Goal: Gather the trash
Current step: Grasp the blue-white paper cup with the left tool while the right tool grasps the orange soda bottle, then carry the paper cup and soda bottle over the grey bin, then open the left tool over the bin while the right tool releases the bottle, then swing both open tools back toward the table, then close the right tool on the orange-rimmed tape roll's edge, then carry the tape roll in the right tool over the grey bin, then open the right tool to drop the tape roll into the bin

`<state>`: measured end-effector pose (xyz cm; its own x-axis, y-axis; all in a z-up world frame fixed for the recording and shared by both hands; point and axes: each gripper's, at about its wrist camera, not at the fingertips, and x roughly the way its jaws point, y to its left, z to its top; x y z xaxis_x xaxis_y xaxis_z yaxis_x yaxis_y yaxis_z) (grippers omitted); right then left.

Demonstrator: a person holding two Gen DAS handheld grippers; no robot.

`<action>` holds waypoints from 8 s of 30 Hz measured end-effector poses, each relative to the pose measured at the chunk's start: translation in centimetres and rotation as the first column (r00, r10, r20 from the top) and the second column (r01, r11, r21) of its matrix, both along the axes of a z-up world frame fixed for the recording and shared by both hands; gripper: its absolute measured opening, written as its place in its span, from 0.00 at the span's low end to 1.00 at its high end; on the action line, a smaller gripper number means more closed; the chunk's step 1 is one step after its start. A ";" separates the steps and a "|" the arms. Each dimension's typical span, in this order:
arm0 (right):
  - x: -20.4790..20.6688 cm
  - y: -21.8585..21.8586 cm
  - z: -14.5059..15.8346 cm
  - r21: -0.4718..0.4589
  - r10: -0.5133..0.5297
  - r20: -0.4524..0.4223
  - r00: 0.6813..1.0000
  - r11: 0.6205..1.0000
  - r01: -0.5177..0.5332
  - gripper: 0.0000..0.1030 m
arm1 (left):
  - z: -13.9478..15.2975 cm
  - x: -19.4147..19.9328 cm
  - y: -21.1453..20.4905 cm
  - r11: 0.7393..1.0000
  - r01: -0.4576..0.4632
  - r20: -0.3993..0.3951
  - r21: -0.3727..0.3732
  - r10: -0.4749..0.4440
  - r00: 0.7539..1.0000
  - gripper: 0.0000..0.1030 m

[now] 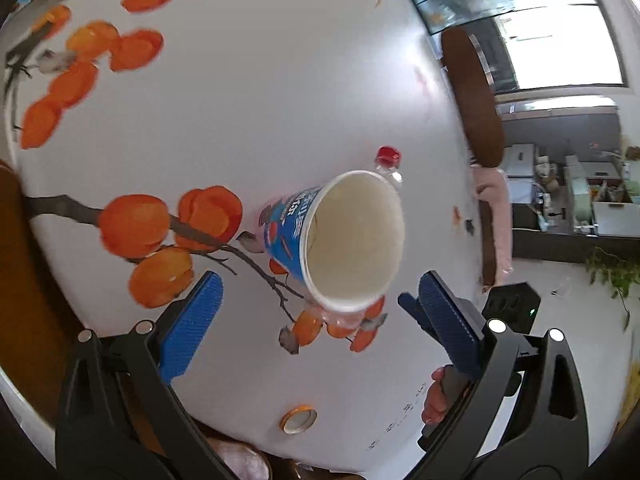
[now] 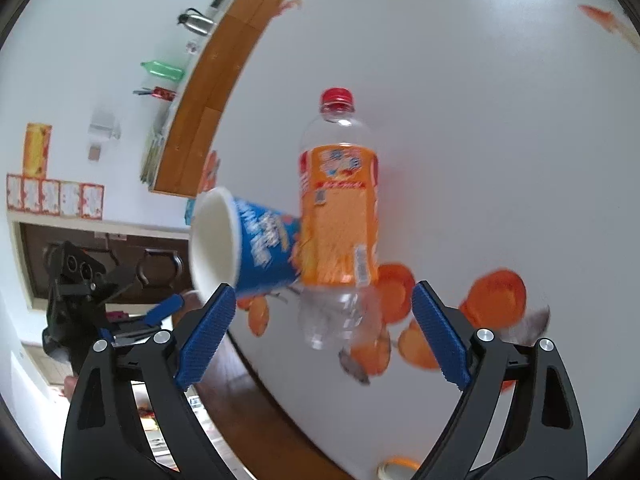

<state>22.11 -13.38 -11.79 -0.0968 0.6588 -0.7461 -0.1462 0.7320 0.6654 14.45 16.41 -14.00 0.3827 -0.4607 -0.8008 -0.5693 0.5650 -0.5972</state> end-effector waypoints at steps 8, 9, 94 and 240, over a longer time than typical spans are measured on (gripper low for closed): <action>2.1 3.0 -3.7 0.000 0.039 -0.062 0.997 0.999 -0.039 0.83 | -4.1 2.7 -1.4 0.997 0.032 -0.107 0.071 -0.025 0.994 0.67; 2.3 3.5 -4.1 -0.002 0.045 -0.064 0.997 0.999 -0.046 0.80 | -4.5 2.7 -1.3 0.998 0.029 -0.105 0.051 -0.023 0.994 0.55; -47.1 55.9 -51.3 -0.387 0.693 -0.540 0.478 0.300 -0.872 0.85 | -55.4 -56.8 27.5 0.846 -0.518 -0.641 0.130 0.470 0.607 0.92; -44.7 53.8 -30.5 -0.400 0.778 -0.224 0.588 0.477 -0.783 0.04 | -36.0 -56.3 29.5 0.749 -0.660 -0.347 0.062 0.636 0.689 0.93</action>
